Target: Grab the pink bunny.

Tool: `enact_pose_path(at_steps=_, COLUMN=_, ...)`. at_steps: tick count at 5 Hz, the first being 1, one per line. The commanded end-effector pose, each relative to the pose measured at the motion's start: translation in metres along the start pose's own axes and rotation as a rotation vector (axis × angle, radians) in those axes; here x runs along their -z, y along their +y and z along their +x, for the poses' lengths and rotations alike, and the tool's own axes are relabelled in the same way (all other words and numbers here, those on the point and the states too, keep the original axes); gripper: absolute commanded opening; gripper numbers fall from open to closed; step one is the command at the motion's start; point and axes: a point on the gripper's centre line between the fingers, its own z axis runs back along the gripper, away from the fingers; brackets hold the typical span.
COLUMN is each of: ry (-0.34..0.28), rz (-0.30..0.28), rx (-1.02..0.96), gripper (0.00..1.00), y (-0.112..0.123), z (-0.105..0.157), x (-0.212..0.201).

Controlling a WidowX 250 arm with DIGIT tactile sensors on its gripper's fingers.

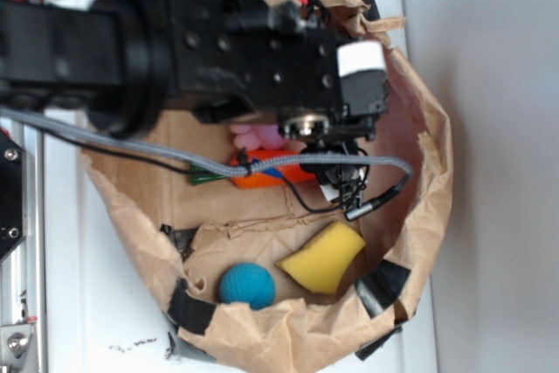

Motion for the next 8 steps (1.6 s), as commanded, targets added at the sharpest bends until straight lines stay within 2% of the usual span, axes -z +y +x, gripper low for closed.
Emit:
enact_pose_path(at_steps=1, ry=-0.107, rz=0.056, rx=-0.035, gripper=1.0, y=0.017, z=0.011, x=0.044)
enact_pose_path(at_steps=2, ry=-0.08, rz=0.088, rx=-0.045, gripper=0.03, y=0.018, z=0.012, x=0.055)
enact_pose_path(at_steps=3, ry=-0.051, rz=0.055, rx=-0.047, gripper=0.0, y=0.013, z=0.014, x=0.035)
enact_pose_path(at_steps=5, ry=-0.002, rz=-0.008, rx=-0.05, gripper=0.0, y=0.003, z=0.006, x=-0.044)
enact_pose_path(at_steps=6, ry=-0.011, rz=-0.03, rx=-0.04, gripper=0.0, y=0.004, z=-0.002, x=-0.065)
enact_pose_path(at_steps=8, ry=0.016, rz=-0.102, rx=0.006, gripper=0.0, y=0.009, z=-0.006, x=-0.082)
